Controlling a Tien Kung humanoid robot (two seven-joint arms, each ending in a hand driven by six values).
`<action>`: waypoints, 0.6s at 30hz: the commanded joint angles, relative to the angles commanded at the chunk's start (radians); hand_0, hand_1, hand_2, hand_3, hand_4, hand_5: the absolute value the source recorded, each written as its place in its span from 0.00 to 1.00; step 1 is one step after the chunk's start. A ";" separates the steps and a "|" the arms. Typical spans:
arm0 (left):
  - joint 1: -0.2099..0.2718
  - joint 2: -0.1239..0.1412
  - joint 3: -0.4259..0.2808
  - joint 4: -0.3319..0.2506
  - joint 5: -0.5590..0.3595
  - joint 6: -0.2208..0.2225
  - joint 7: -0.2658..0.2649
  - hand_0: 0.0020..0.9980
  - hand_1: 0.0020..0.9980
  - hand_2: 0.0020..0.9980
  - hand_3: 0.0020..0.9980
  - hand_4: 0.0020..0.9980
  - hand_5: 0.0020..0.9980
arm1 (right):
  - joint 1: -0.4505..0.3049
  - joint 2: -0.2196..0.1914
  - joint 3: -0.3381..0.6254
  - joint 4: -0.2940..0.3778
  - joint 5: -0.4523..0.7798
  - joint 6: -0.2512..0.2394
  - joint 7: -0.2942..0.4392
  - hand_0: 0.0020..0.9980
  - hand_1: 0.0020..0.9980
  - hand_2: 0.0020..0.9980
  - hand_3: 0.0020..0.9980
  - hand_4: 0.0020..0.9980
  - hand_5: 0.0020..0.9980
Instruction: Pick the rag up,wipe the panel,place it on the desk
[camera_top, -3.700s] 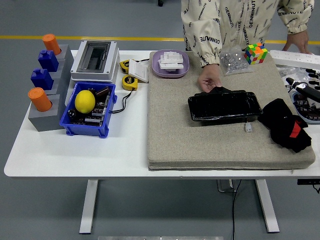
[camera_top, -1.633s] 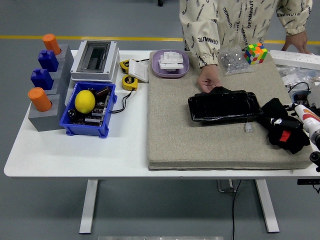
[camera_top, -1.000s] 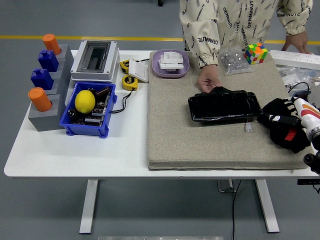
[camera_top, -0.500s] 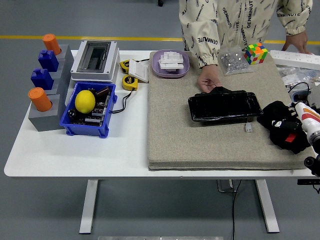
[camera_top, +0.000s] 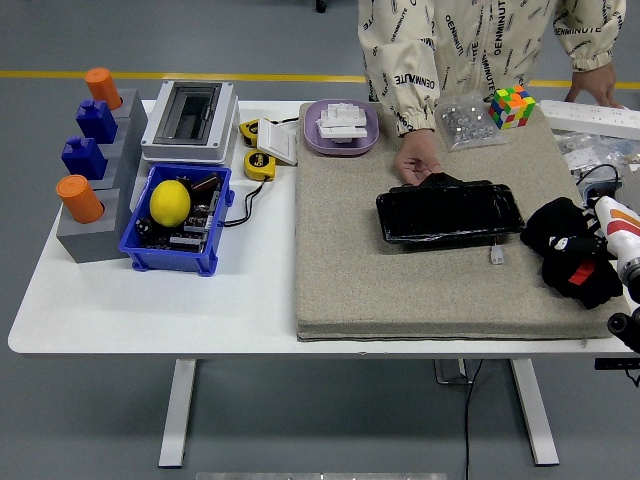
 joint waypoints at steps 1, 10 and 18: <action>0.000 0.000 0.000 0.000 0.000 0.000 0.000 0.61 0.64 0.66 0.56 0.63 0.44 | 0.000 0.000 0.001 0.000 -0.002 0.000 -0.001 0.25 0.40 0.43 0.44 1.00 0.10; -0.001 0.000 -0.001 -0.001 0.001 0.000 0.000 0.61 0.64 0.66 0.56 0.63 0.44 | 0.000 -0.002 0.009 0.002 -0.014 0.001 -0.007 0.24 0.38 0.42 0.43 1.00 0.10; -0.002 0.000 -0.005 -0.001 0.002 0.000 0.000 0.61 0.64 0.66 0.56 0.63 0.44 | 0.001 -0.010 0.028 0.012 -0.024 -0.003 -0.016 0.22 0.37 0.42 0.43 0.98 0.05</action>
